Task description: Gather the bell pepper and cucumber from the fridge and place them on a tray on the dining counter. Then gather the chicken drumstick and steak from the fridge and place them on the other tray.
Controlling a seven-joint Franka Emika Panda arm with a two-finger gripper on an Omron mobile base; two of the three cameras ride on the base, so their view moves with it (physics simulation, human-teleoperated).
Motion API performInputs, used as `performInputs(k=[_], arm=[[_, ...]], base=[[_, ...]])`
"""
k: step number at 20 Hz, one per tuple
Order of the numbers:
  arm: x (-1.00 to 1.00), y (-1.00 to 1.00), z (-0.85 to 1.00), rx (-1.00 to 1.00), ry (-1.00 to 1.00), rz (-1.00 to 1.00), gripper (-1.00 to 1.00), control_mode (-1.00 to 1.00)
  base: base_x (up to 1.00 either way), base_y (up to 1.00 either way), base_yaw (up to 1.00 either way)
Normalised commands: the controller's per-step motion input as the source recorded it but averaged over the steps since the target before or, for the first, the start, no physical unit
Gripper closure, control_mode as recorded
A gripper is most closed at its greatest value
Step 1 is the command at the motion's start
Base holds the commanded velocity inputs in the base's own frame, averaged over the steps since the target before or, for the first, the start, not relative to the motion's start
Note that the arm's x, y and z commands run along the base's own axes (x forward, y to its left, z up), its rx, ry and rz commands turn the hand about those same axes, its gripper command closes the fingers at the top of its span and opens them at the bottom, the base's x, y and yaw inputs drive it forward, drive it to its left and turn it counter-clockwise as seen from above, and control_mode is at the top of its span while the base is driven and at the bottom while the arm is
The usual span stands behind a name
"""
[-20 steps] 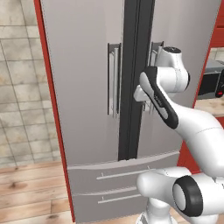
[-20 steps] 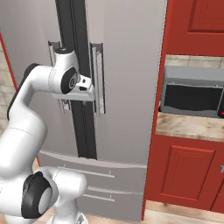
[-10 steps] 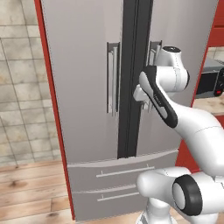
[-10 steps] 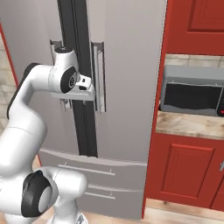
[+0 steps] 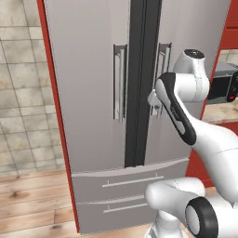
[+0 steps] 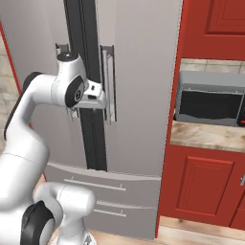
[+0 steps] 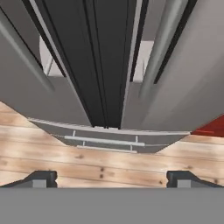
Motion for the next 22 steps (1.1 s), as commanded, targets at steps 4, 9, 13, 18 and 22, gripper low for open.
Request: performInputs(k=[4, 9, 13, 18, 22], arm=[[-0.23, -0.48, 0.26, 0.00, -0.30, 0.00, -1.00, -1.00], [0.41, -0.09, 0.16, 0.00, -0.06, -0.05, -1.00, -1.00], [0.81, 0.00, 0.09, 0.00, 0.00, -0.10, -1.00, -1.00], [0.54, 0.00, 0.07, 0.00, 0.00, -0.08, -1.00, -1.00], [0.40, 0.00, 0.09, 0.00, -0.01, -0.06, -1.00, -1.00]], base=[[0.00, 0.00, 0.00], [0.00, 0.00, 0.00], [0.00, 0.00, 0.00], [0.00, 0.00, 0.00], [0.00, 0.00, 0.00]])
